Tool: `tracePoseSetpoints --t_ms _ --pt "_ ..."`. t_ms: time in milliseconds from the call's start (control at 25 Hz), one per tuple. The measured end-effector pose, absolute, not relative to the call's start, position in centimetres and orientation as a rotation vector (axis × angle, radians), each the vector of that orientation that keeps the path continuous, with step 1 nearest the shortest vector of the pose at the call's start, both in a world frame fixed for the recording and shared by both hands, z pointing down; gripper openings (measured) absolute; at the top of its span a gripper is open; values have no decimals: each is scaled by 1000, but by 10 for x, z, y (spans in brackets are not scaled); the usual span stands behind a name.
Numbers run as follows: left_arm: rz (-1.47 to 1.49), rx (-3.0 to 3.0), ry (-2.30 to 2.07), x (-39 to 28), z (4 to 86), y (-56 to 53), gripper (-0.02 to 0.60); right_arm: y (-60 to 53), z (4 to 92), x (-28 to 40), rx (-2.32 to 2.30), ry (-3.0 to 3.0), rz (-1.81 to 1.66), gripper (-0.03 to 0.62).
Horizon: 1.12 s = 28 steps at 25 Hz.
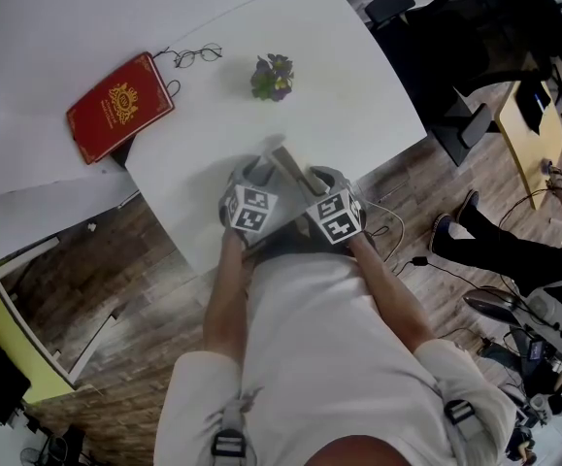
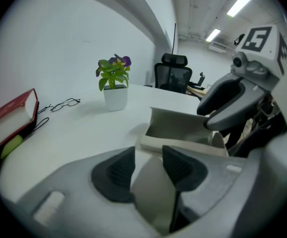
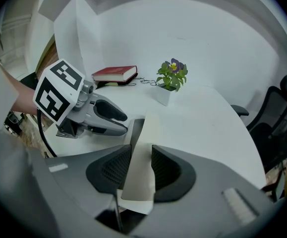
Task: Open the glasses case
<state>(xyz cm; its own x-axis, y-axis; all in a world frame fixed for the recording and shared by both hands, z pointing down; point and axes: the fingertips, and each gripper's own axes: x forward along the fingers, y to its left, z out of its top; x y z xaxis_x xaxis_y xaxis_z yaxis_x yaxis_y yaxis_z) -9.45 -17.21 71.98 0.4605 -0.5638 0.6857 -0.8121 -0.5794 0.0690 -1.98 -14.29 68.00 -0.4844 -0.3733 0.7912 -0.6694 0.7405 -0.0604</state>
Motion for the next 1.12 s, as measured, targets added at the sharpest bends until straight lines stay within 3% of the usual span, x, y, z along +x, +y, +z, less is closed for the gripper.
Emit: tracePoseSetpoints --t_ms 1120 --pt "874 2323 -1158 -93 720 -173 172 -156 677 -5 845 -2129 499 64"
